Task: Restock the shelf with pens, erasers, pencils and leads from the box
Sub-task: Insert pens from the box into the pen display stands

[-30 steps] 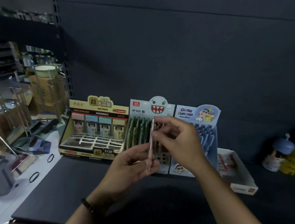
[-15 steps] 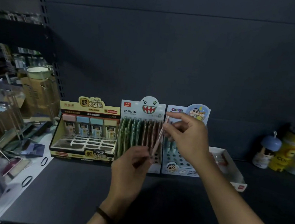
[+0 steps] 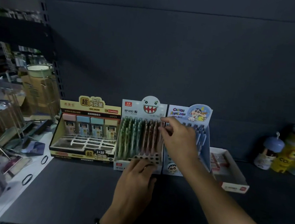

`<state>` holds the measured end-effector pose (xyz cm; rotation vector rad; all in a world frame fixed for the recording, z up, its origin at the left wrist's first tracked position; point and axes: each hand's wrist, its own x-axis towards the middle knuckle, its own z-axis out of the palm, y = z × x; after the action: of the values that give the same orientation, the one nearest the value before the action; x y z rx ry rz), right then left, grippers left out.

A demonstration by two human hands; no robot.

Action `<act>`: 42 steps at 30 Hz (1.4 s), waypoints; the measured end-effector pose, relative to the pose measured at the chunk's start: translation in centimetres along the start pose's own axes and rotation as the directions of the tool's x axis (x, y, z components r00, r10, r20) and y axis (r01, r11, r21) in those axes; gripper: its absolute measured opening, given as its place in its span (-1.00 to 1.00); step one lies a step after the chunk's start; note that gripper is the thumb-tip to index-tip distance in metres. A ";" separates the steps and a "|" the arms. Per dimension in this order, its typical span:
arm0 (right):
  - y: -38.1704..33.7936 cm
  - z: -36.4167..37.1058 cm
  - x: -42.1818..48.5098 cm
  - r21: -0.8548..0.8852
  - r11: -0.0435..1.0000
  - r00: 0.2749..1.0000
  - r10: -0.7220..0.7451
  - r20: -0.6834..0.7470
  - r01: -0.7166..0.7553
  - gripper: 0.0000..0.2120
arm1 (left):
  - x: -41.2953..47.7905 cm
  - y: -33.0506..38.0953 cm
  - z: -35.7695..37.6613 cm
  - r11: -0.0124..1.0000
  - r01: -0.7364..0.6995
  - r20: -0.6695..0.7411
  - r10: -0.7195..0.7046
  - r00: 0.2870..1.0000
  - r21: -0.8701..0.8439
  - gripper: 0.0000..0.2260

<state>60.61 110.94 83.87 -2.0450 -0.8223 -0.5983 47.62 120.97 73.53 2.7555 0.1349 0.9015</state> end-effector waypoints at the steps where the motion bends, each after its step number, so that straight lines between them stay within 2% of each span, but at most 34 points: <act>1: -0.1 0.1 -0.1 -0.003 1.000 1.000 0.003 0.005 -0.003 -0.77 | 0.0 0.0 0.0 1.000 0.000 -0.008 0.000 1.000 -0.001 -0.74; 12: 0.1 0.5 -0.8 -0.074 0.995 0.988 0.071 0.136 -0.061 -0.85 | -0.2 0.0 0.2 0.999 -0.005 -0.026 0.004 1.000 -0.044 -0.91; 16: -0.4 -0.5 -0.9 -0.107 0.988 0.973 0.131 0.192 -0.112 -0.78 | -0.3 0.0 -0.2 0.997 0.001 -0.016 -0.002 1.000 -0.083 -0.92; 20: -1.4 -2.5 -3.0 -0.085 0.987 0.980 0.150 0.132 -0.140 -0.62 | -0.4 0.3 -0.9 0.987 0.008 0.018 -0.005 1.000 -0.162 -0.91; 24: -1.3 -5.5 -9.3 -0.112 0.967 0.973 0.228 -0.043 -0.231 -0.79 | -0.5 1.2 -1.3 0.965 -0.078 0.102 0.106 0.989 -0.250 -0.85; 27: -0.2 -8.8 -15.7 -0.162 0.913 0.922 0.351 -0.163 -0.376 -0.85 | -1.0 4.7 -1.6 0.930 -0.165 0.194 0.237 0.952 -0.329 -0.85; 31: 1.4 -14.7 -24.9 -0.288 0.804 0.854 0.484 -0.190 -0.520 -0.88 | -4.0 13.0 -1.1 0.828 -0.327 0.288 0.485 0.826 -0.455 -0.92; 34: 3.0 -20.1 -32.8 -0.348 0.665 0.750 0.608 -0.261 -0.660 -0.92 | -7.9 20.0 1.2 0.742 -0.477 0.340 0.652 0.678 -0.472 -0.70; 35: 3.5 -22.0 -35.7 -0.358 0.601 0.697 0.660 -0.282 -0.714 -0.90 | -9.3 22.3 2.2 0.713 -0.518 0.357 0.692 0.628 -0.472 -0.65; 37: 4.5 -25.9 -41.8 -0.355 0.467 0.573 0.760 -0.308 -0.810 -0.86 | -12.6 27.1 4.0 0.647 -0.587 0.395 0.762 0.512 -0.487 -0.70; 42: 5.2 -35.3 -58.5 -0.289 0.085 0.178 0.934 -0.311 -0.953 -0.81 | -22.7 39.5 8.5 0.515 -0.648 0.537 0.822 0.189 -0.561 -0.81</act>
<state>21.02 59.64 61.64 -2.3846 0.9117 0.0044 34.93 77.47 63.91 2.5983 -1.5136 -0.2883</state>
